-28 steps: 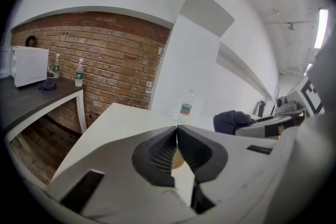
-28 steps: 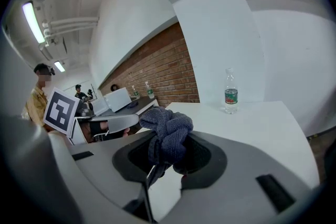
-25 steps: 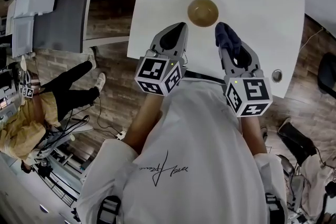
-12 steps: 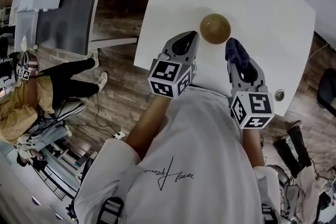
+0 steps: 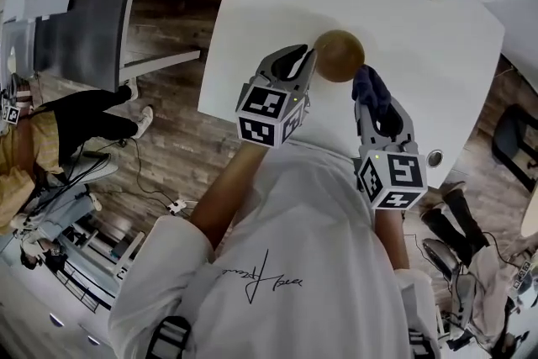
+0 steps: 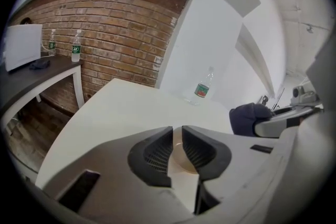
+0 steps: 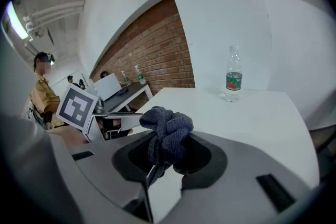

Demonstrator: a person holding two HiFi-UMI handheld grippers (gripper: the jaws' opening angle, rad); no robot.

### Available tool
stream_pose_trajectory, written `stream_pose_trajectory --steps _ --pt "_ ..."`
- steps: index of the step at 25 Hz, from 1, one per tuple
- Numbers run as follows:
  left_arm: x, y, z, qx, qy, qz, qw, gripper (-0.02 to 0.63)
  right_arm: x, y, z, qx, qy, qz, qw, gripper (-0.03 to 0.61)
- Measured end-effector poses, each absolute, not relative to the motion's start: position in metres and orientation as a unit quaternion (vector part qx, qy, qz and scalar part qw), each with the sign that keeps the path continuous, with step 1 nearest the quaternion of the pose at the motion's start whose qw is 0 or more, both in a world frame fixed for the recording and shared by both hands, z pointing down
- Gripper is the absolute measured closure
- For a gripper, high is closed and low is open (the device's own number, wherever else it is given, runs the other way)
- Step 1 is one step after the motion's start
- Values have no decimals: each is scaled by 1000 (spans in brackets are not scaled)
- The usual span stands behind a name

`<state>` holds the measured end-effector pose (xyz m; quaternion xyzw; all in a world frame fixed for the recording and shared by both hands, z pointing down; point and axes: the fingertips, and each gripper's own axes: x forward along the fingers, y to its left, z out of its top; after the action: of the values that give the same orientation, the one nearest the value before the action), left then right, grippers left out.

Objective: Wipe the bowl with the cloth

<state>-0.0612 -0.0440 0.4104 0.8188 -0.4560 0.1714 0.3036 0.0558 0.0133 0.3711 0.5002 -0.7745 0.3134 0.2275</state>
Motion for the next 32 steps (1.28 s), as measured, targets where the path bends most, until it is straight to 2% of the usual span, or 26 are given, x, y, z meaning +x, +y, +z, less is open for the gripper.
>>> stream_pose_trajectory --steps 10,13,32 --pt "-53 -60 442 817 -438 184 327 548 69 9 397 498 -762 327 252 476" --pt "-50 -58 449 820 -427 191 329 486 72 9 401 500 -759 330 254 476" --pt "-37 -62 472 824 -400 221 336 485 67 9 422 495 -746 361 262 476"
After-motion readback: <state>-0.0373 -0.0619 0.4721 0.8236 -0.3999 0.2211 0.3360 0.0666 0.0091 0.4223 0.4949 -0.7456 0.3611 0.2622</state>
